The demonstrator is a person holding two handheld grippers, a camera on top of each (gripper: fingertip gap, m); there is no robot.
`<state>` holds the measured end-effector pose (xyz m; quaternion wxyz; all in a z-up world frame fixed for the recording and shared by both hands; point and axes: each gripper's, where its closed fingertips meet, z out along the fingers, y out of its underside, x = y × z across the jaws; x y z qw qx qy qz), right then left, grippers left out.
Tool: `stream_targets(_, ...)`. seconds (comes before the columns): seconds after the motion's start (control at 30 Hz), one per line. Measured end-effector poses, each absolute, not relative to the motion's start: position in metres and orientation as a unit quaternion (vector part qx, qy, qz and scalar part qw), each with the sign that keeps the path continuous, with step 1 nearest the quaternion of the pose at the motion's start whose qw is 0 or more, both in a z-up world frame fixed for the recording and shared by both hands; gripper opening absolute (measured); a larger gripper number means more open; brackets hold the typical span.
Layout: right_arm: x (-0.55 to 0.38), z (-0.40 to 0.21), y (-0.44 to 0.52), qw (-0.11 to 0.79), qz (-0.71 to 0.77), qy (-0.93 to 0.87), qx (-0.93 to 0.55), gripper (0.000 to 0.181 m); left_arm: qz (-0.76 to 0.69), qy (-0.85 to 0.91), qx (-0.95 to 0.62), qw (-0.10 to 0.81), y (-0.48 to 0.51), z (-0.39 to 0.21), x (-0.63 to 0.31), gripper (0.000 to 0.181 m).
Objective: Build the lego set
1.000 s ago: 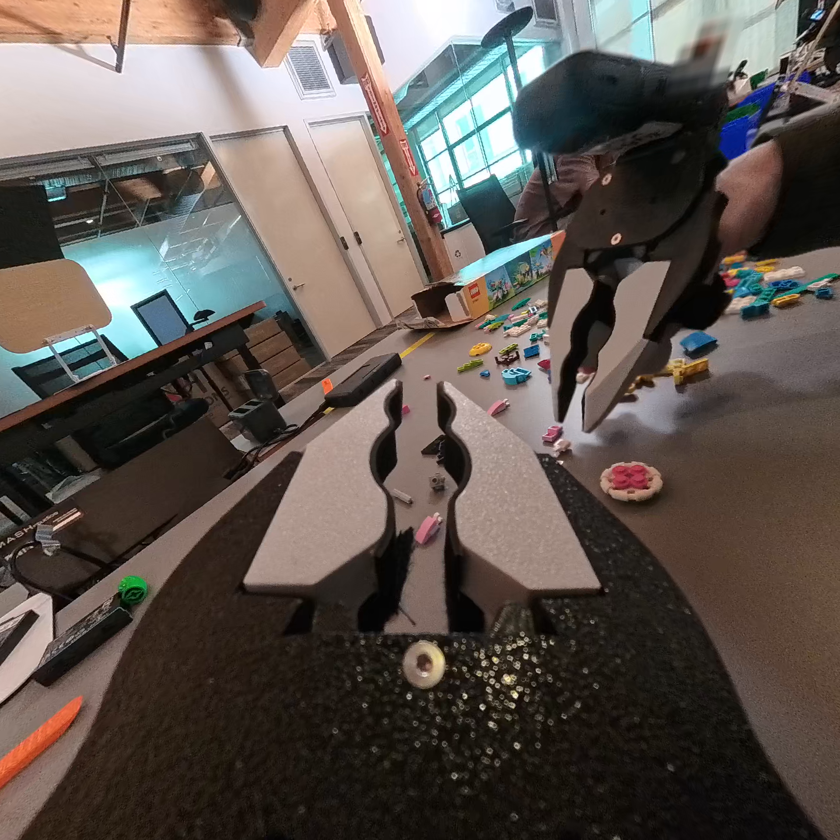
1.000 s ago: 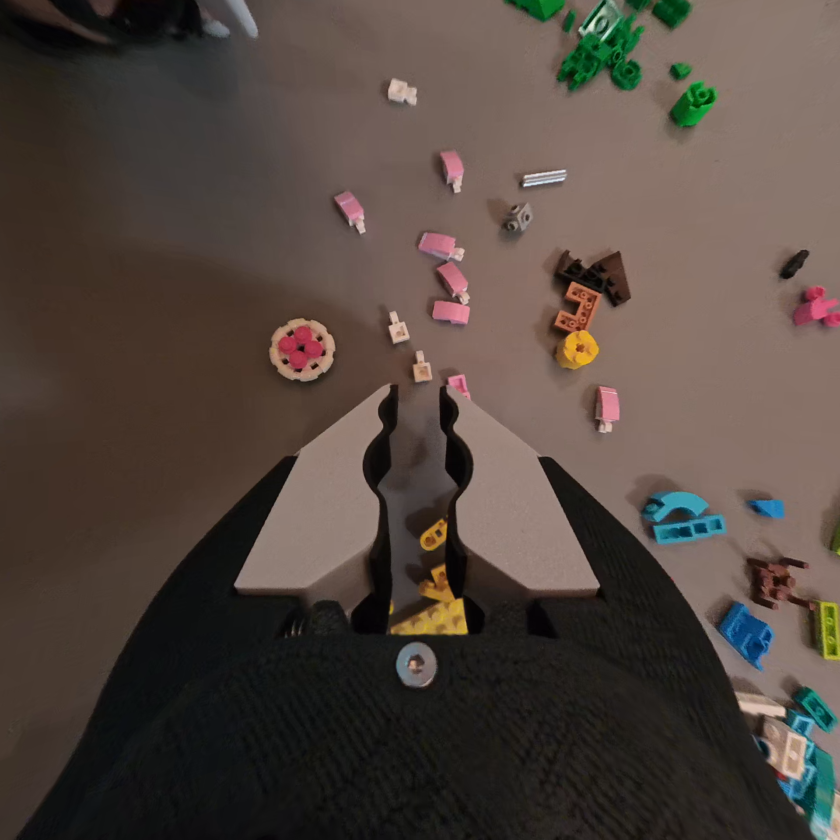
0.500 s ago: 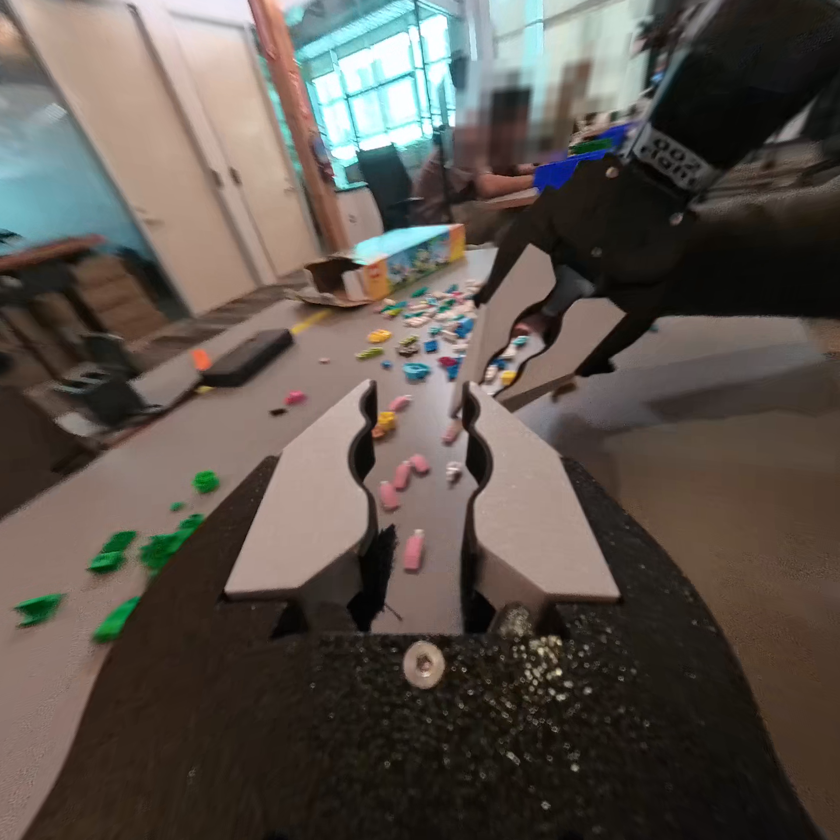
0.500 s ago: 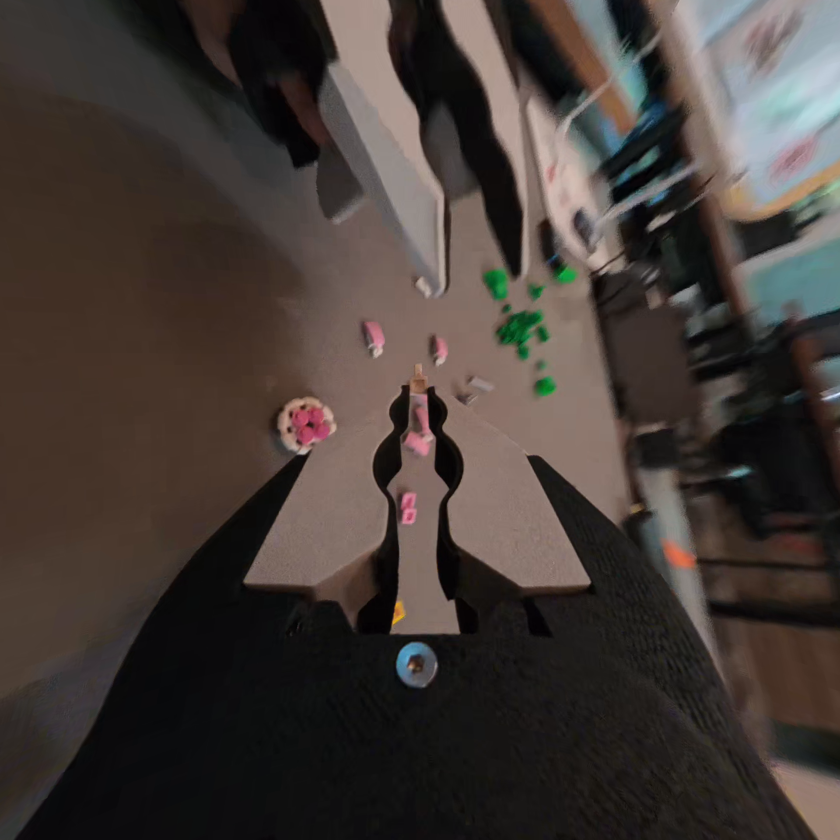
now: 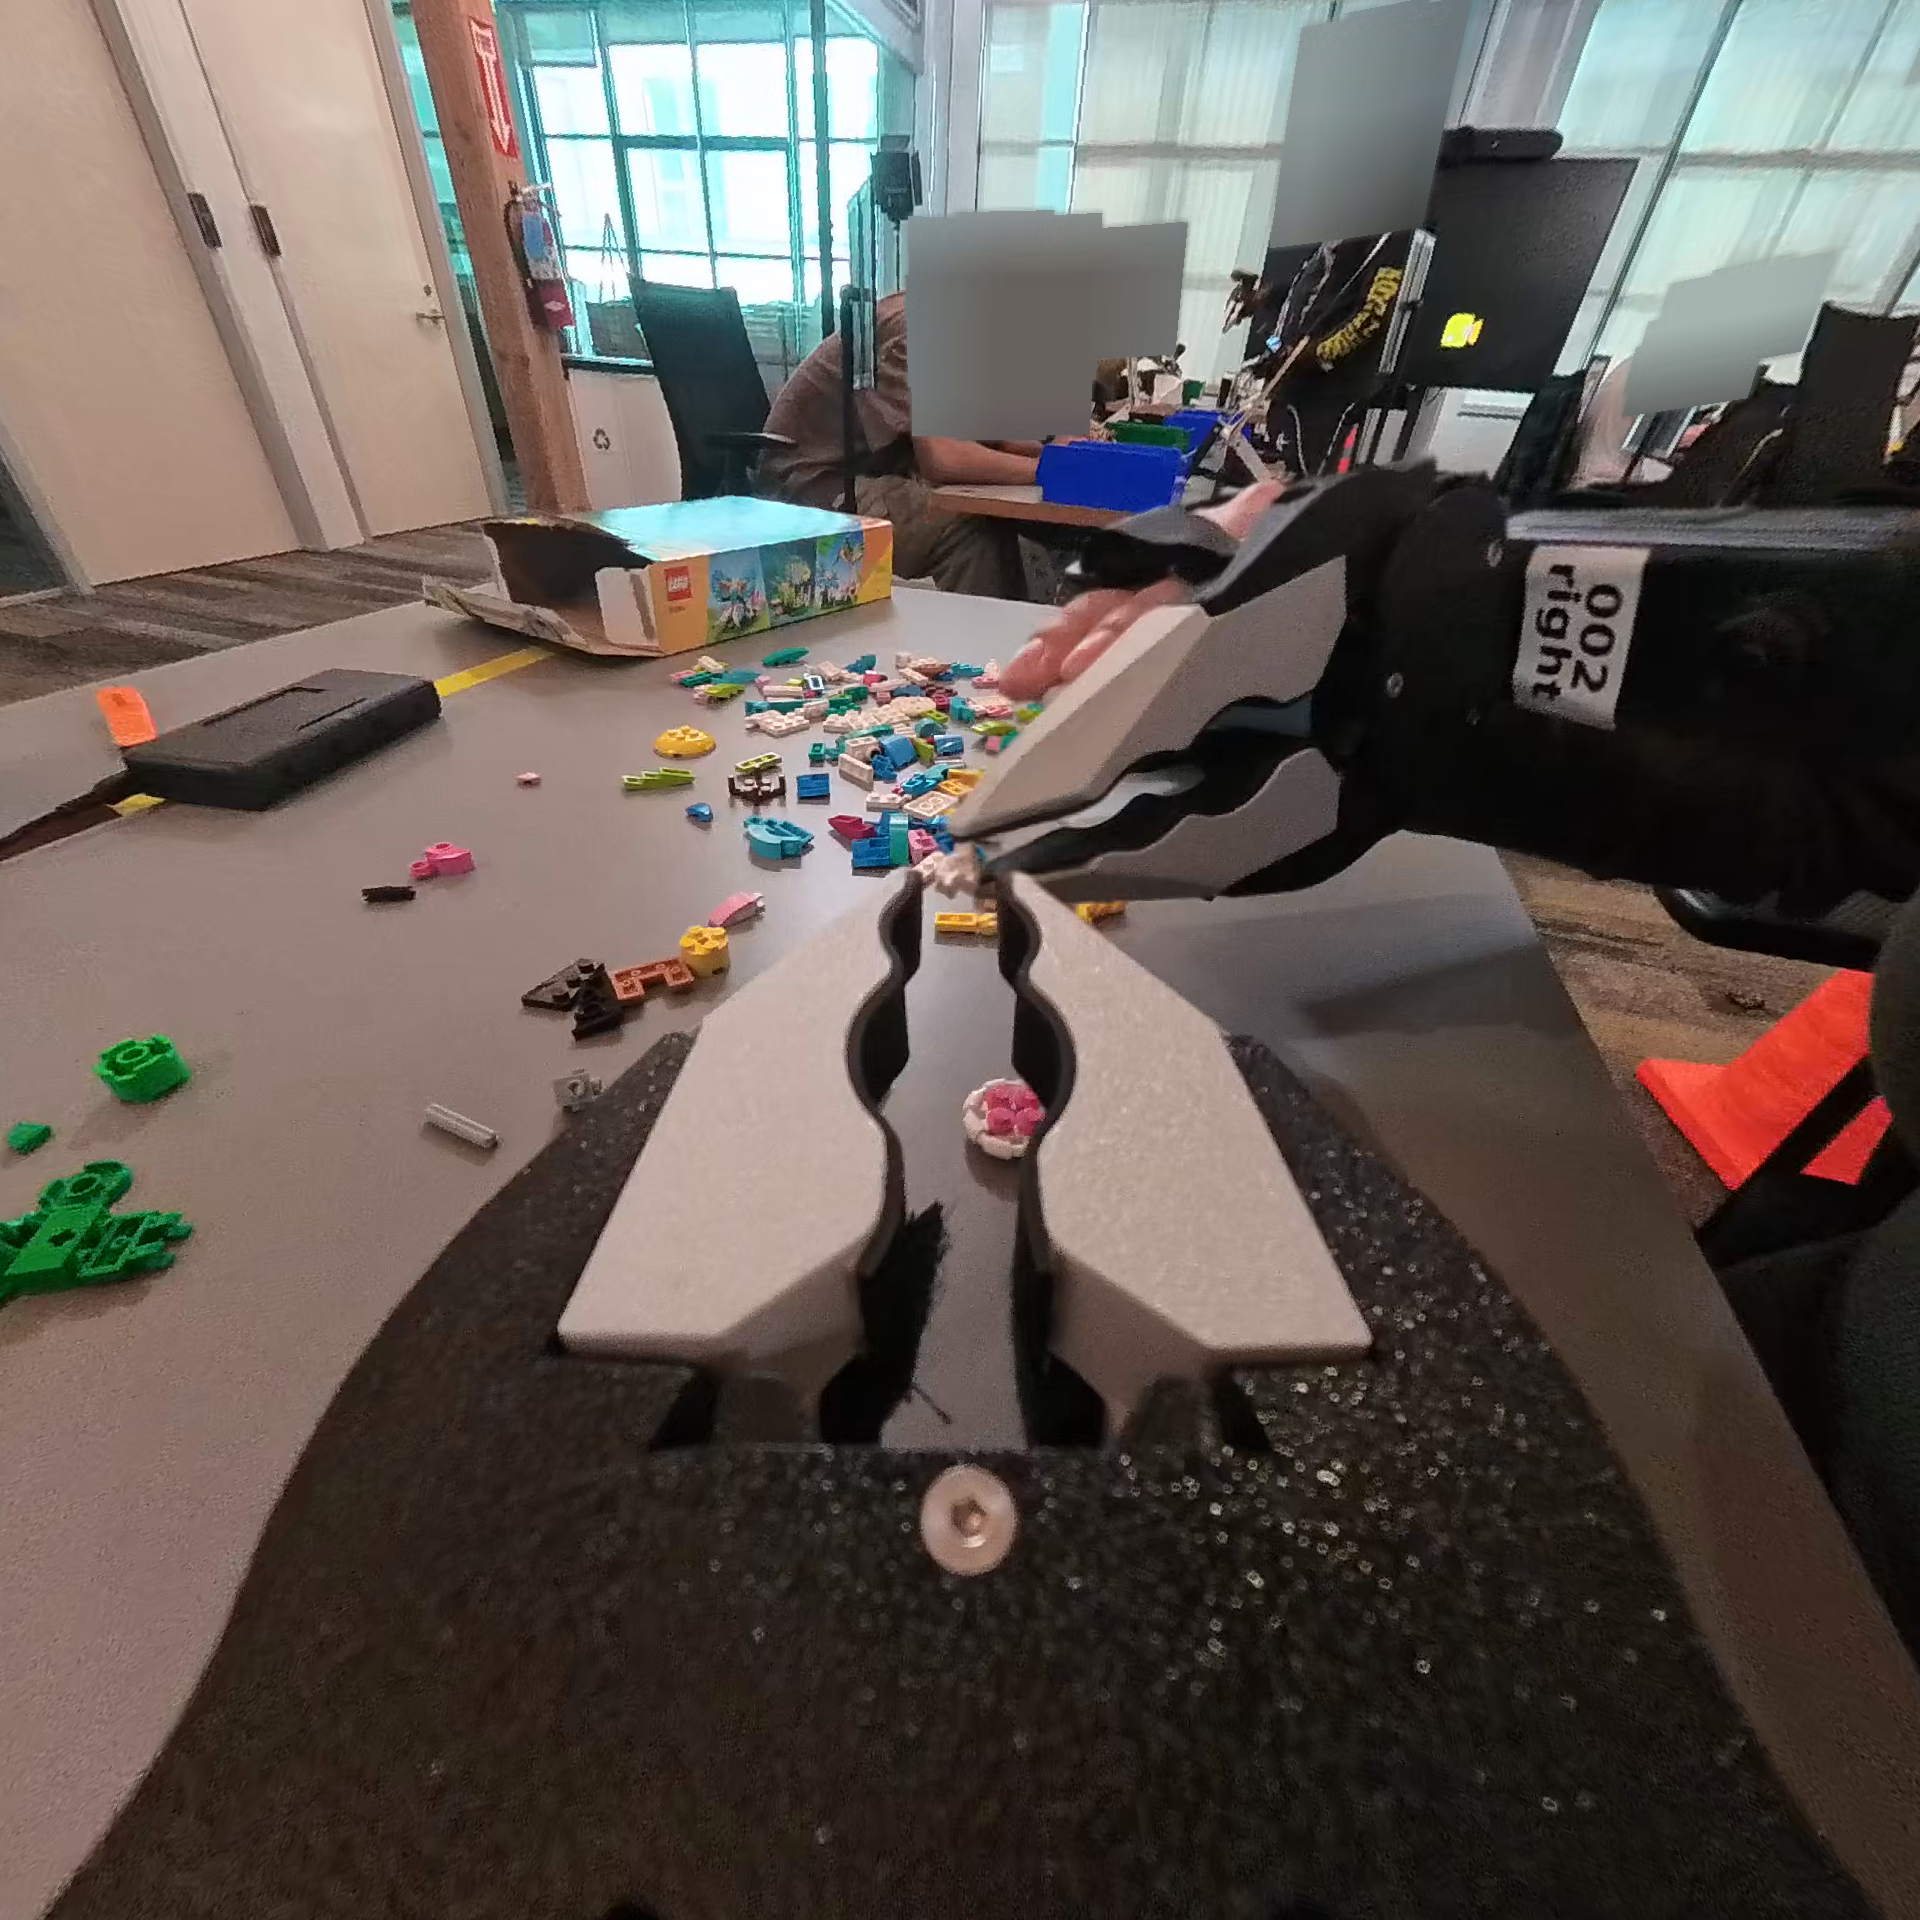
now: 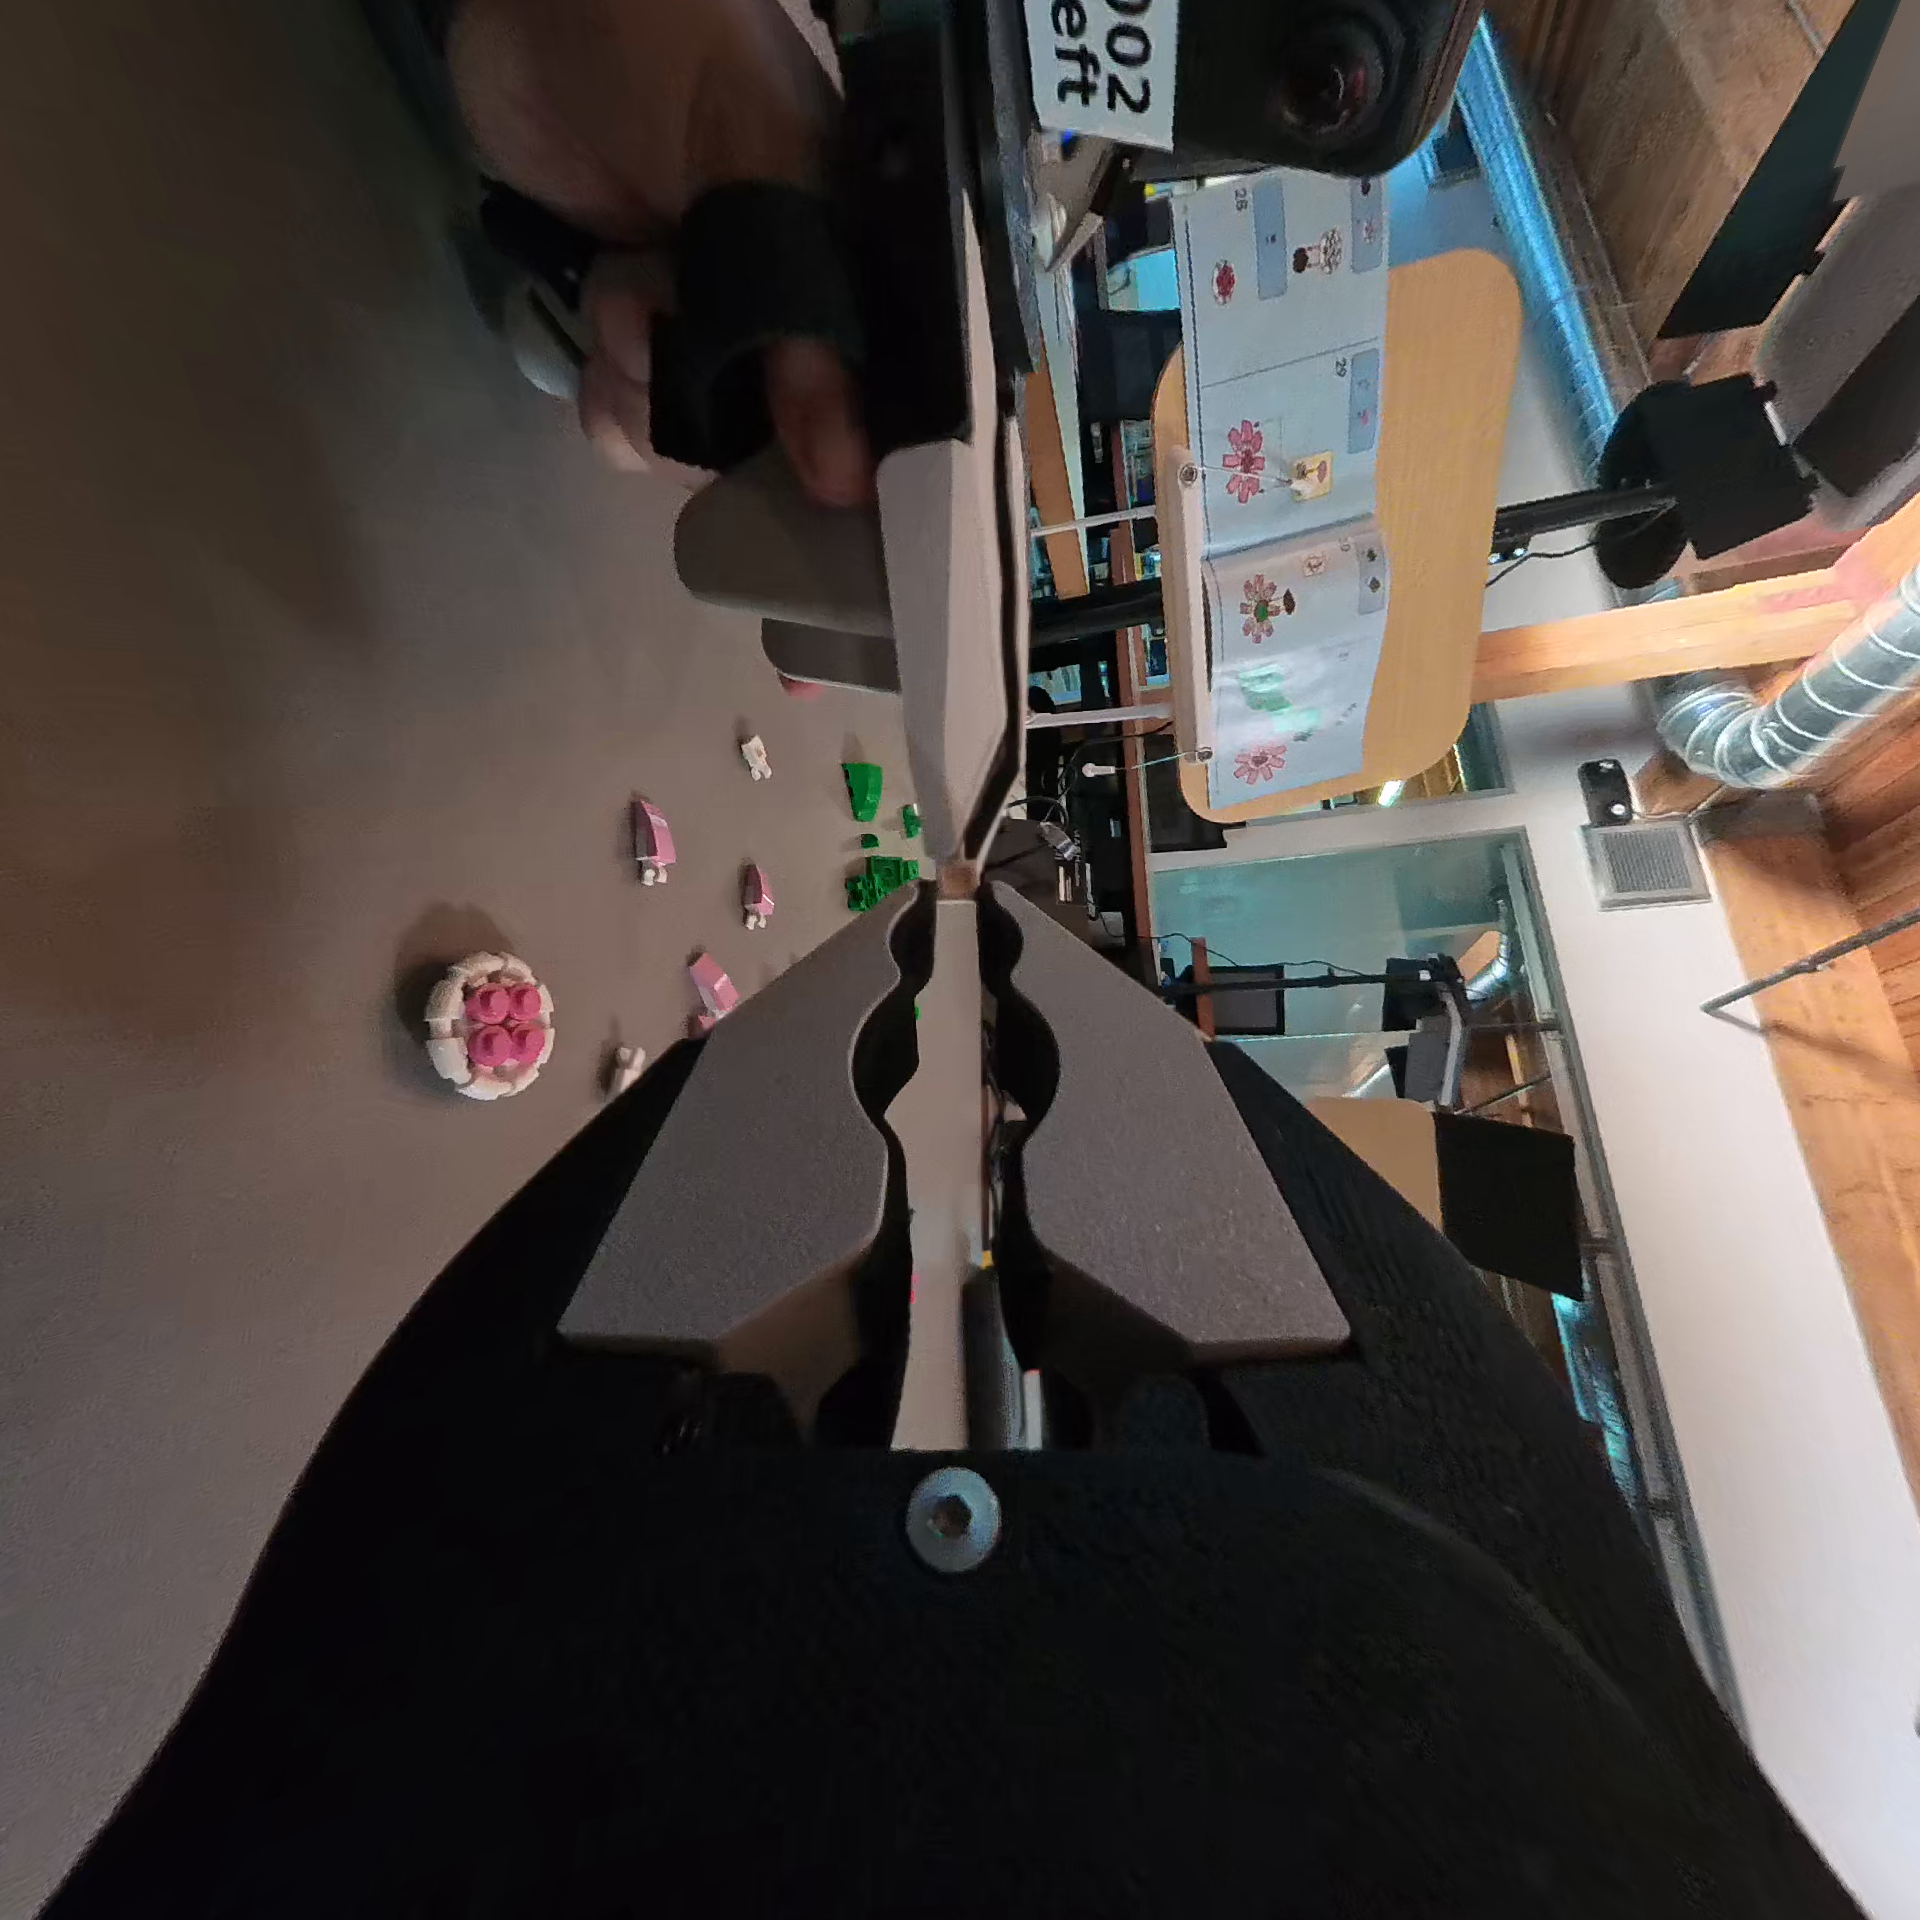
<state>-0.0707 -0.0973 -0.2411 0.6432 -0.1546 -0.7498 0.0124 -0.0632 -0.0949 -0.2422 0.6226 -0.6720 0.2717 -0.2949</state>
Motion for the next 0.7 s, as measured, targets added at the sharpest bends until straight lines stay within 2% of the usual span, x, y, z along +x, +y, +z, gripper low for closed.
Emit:
stream_targets(0.17,-0.072,-0.244,-0.098,0.644,0.035,-0.745,-0.173,0.006,-0.303,0.273,-0.656,0.635,-0.098,-0.236,-0.062,0.000)
stream_targets(0.27,-0.072,-0.242,-0.095,0.649,0.048,-0.733,-0.198,0.007,-0.278,0.283,-0.654,0.644,-0.096,-0.237,-0.064,0.000)
stream_targets(0.4,-0.073,-0.233,-0.098,0.611,0.223,-0.686,-0.326,0.007,-0.261,0.305,-0.632,0.663,-0.100,-0.230,-0.064,0.025)
stream_targets(0.53,-0.070,-0.224,-0.112,0.523,0.401,-0.641,-0.394,0.006,-0.270,0.333,-0.609,0.667,-0.108,-0.227,-0.061,0.018)
stream_targets(0.6,-0.068,-0.222,-0.118,0.486,0.452,-0.631,-0.402,0.006,-0.293,0.348,-0.590,0.667,-0.116,-0.224,-0.057,0.008)
stream_targets(0.7,-0.065,-0.221,-0.122,0.453,0.491,-0.624,-0.406,0.006,-0.320,0.350,-0.579,0.663,-0.120,-0.223,-0.055,0.006)
